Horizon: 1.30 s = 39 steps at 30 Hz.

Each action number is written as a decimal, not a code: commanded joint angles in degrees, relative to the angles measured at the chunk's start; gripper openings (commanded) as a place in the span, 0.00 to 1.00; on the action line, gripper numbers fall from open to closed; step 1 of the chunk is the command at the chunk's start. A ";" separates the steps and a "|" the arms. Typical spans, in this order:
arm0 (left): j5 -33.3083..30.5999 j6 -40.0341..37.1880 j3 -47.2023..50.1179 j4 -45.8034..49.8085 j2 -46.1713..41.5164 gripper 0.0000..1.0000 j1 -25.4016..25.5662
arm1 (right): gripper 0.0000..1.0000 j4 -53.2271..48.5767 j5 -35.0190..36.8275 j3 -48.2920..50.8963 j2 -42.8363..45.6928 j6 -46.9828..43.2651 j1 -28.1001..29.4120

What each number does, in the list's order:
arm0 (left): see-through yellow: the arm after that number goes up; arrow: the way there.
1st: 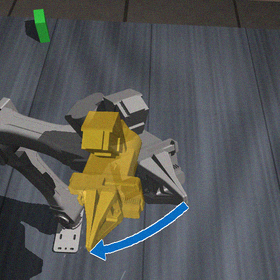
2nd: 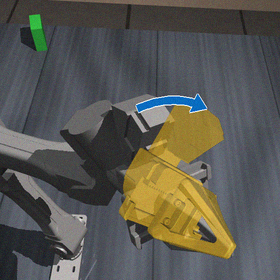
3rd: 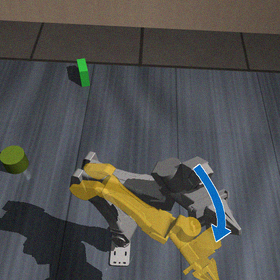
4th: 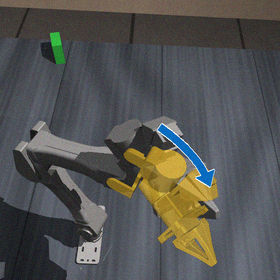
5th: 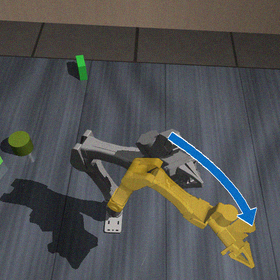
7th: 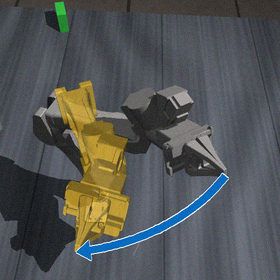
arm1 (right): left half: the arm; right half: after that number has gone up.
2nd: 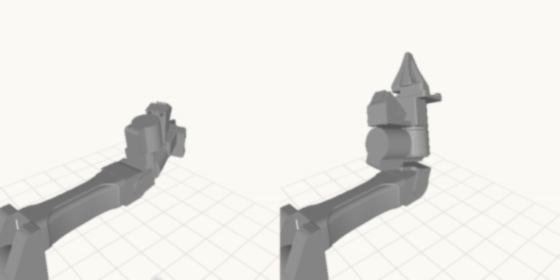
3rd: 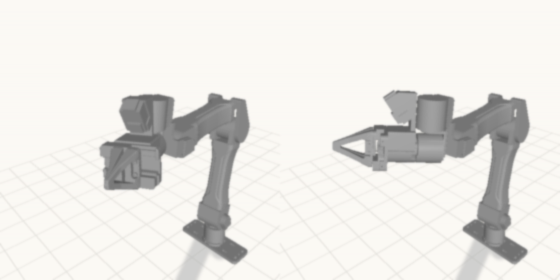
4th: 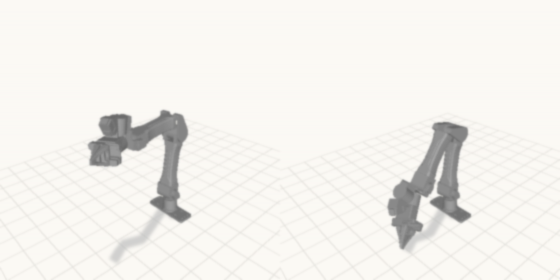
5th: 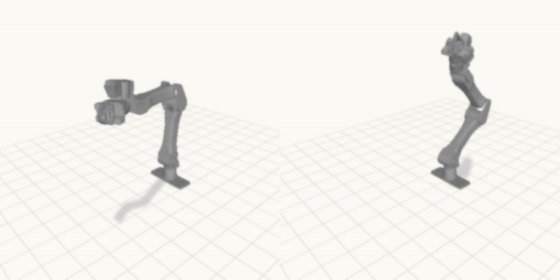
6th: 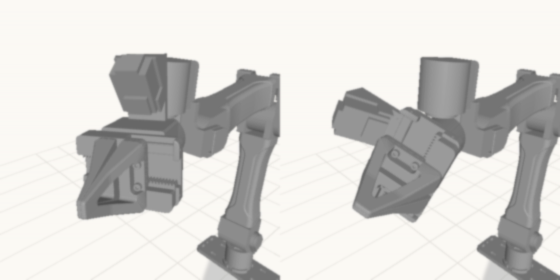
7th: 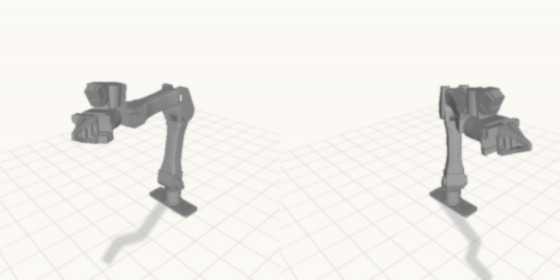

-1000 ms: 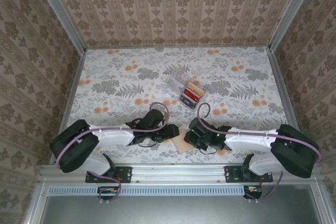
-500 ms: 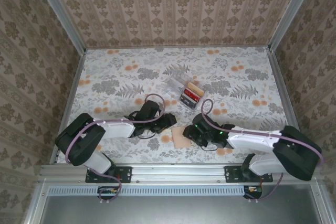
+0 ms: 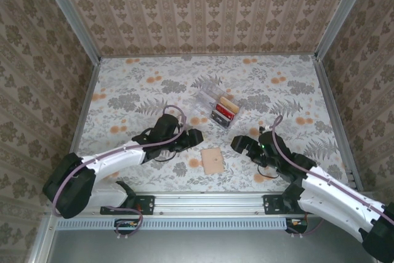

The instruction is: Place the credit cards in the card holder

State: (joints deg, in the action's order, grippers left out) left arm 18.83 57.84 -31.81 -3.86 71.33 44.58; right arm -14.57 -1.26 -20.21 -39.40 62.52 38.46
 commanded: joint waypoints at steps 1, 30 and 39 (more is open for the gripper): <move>1.09 1.46 3.04 -0.56 -1.51 0.68 0.29 | 0.97 2.55 -2.98 3.59 1.64 0.36 -0.75; 1.90 10.82 4.85 -11.85 9.69 0.58 7.19 | 0.26 14.01 -19.14 -4.81 -29.70 -4.60 4.56; 3.72 11.31 4.04 -16.47 13.85 0.50 7.27 | 0.20 13.78 -18.26 -5.72 -35.64 -4.37 5.40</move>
State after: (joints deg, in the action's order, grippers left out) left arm 21.34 68.47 -26.55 -17.54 84.18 51.40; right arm -1.45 -18.92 -24.71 -74.11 58.46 43.40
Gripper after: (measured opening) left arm 0.509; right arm 0.202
